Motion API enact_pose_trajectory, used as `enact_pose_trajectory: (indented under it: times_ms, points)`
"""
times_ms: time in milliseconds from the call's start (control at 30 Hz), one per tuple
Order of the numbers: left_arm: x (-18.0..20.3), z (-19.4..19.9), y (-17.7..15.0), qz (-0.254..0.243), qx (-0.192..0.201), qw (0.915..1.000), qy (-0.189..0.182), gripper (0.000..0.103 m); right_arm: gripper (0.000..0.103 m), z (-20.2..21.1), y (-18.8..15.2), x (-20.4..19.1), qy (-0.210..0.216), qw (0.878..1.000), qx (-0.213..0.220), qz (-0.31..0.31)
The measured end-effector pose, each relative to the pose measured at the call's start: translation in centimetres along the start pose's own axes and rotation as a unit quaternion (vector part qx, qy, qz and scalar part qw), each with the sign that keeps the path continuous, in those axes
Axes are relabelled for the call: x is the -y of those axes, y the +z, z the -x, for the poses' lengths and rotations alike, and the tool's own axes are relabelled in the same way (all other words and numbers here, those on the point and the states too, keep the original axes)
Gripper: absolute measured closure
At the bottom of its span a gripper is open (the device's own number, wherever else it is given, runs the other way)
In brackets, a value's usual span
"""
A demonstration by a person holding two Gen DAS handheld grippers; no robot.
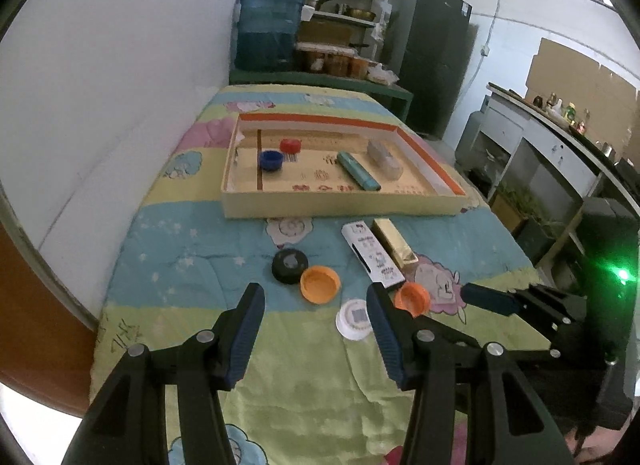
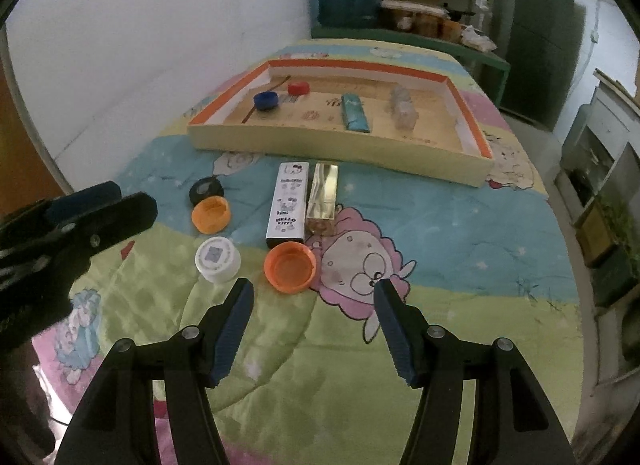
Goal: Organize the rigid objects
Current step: 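Grasp the small orange cap with the right gripper while the left gripper grasps the white QR-code cap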
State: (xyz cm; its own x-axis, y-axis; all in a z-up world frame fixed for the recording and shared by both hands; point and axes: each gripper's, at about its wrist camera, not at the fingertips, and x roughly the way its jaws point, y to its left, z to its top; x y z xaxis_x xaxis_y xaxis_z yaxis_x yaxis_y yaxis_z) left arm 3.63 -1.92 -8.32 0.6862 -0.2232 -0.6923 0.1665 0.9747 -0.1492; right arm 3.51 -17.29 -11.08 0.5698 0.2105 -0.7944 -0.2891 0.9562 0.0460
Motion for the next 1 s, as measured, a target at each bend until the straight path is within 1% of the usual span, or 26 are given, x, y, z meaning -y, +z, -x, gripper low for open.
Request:
enact_pose_trajectory:
  times_ms: [400,433,467,500,533,567,633,733,833,967,1000]
  points:
    - [0.6,-1.4,-0.9,-0.009,-0.024,0.9996,-0.011,0.05,0.039,-2.0,0.5,-0.4,0.002,1.0,-0.004,0.007]
    - [0.6,-1.5,-0.9,-0.009,-0.025,0.9996,-0.013,0.051,0.041,-2.1,0.5,-0.3,0.003,1.0,-0.004,0.007]
    - [0.7,-1.6,-1.0,-0.008,-0.026,0.9995,-0.015,0.051,0.044,-2.1,0.5,-0.4,0.001,1.0,-0.004,0.01]
    - [0.7,-1.8,-1.0,-0.007,-0.028,0.9994,-0.019,0.051,0.054,-2.1,0.4,-0.4,-0.003,1.0,-0.002,0.012]
    - [0.7,-1.9,-1.0,-0.007,-0.029,0.9993,-0.02,0.051,0.068,-2.0,0.4,-0.3,-0.004,1.0,0.0,0.013]
    - [0.9,-2.1,-1.1,-0.009,-0.032,0.9992,-0.021,0.051,0.073,-1.9,0.4,-0.1,0.0,1.0,0.002,0.009]
    - [1.1,-2.3,-1.1,-0.012,-0.036,0.999,-0.022,0.051,0.073,-1.8,0.5,0.5,0.005,1.0,0.003,0.001]
    - [1.5,-3.0,-1.3,-0.016,-0.044,0.9985,-0.029,0.051,0.073,-1.2,0.5,1.7,-0.006,1.0,0.011,-0.009]
    - [2.1,-3.9,-1.5,-0.02,-0.053,0.9979,-0.031,0.051,0.073,-0.4,0.4,2.7,-0.009,1.0,0.017,-0.022]
    - [2.8,-5.3,-1.7,-0.029,-0.062,0.9972,-0.029,0.051,0.073,0.4,0.5,3.3,-0.013,0.999,0.024,-0.026]
    - [2.9,-5.3,-1.7,-0.03,-0.059,0.9974,-0.029,0.051,0.073,0.4,0.5,3.4,-0.013,0.999,0.024,-0.027]
